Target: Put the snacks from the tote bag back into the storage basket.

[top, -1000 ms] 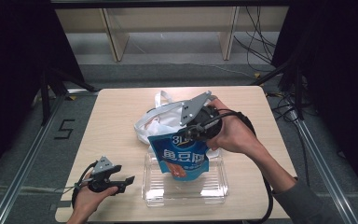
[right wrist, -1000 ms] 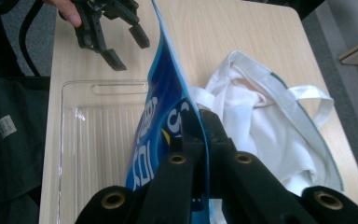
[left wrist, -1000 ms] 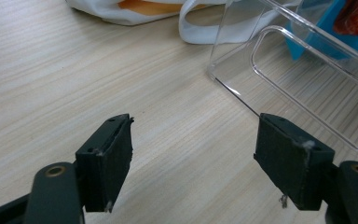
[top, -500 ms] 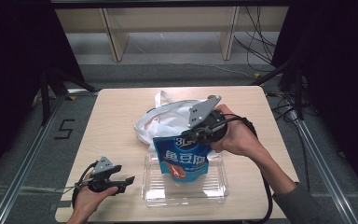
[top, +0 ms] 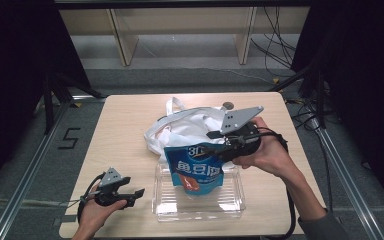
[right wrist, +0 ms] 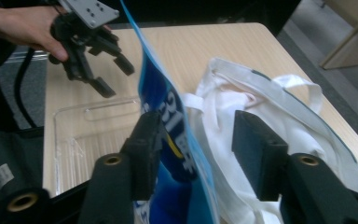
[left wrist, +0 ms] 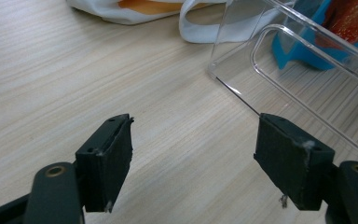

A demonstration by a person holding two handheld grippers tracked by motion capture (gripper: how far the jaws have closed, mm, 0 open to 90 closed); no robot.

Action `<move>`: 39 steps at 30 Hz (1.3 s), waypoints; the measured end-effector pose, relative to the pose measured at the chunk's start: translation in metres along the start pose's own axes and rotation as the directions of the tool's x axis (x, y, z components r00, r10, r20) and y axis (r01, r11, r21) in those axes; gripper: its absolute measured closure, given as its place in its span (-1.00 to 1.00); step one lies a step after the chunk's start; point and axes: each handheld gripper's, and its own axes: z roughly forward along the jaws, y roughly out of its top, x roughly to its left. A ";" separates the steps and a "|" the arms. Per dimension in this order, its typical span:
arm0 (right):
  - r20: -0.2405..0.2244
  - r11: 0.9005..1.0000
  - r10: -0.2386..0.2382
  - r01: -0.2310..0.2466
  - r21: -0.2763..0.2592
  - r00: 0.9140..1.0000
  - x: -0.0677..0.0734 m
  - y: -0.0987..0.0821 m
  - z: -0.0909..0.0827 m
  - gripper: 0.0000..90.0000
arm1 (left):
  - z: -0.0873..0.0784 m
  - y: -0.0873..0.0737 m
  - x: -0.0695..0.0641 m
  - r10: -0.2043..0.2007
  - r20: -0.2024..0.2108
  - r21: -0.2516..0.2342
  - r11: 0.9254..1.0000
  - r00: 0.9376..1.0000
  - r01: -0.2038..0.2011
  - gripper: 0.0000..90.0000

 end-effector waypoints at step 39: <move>0.076 0.972 0.219 -0.211 -0.100 0.973 -0.005 -0.077 -0.033 -0.29 | -0.001 -0.001 0.001 -0.012 -0.004 -0.009 1.000 1.000 0.012 -0.41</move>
